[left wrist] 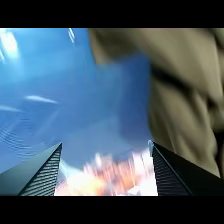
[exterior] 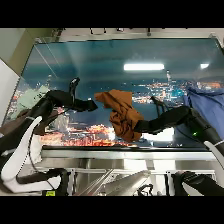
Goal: Fold the shirts.
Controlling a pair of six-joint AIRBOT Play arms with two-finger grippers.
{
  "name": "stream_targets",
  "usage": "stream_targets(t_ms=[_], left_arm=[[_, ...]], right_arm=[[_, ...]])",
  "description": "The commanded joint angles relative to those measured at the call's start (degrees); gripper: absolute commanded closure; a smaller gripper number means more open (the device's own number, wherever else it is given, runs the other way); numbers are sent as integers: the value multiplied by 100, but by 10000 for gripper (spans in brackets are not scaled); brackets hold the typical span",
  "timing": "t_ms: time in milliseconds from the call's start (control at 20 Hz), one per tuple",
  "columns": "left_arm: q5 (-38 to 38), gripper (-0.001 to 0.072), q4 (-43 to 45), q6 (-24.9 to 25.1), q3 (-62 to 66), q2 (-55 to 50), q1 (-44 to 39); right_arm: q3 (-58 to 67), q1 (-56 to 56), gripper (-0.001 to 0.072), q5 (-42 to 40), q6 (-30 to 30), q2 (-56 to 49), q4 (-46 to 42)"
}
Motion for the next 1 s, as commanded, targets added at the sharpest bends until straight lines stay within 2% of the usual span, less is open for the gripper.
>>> stream_targets(t_ms=[0, 350, 450, 550, 600, 650, 700, 750, 800, 850, 950], left_arm=[[-315, 99, -619, 463, 776, -1102, 197], [-181, 101, -590, 402, 2741, -2728, -48], [151, 118, -595, 404, 3217, -3128, -76], [793, 123, -616, 404, 3668, -3438, -98], [1123, 345, -608, 422, 3845, -3528, -151], [1401, 574, -597, 516, 4009, -3587, -203], [1506, 672, -592, 577, 4129, -3615, -247], [1508, 691, -597, 573, 4232, -3633, -317], [1445, 693, -597, 568, 4258, -3630, -369], [1381, 694, -597, 540, 4256, -3624, -415], [1366, 695, -595, 411, 4256, -3620, -413]], right_arm=[[-203, 332, 113, 566, 221, -413, 98], [-138, 326, 117, 621, 297, -549, 111], [-66, 326, 117, 535, 295, -549, 127], [-11, 326, 117, 533, 295, -546, 129], [7, 326, 123, 538, 295, -549, 133], [9, 326, 188, 546, 293, -551, 166], [9, 326, 298, 546, 260, -553, 166], [9, 326, 426, 540, 203, -553, 164], [9, 326, 585, 535, 203, -553, 166], [9, 326, 669, 538, 179, -549, 164], [15, 313, 688, 540, 166, -546, 144]])
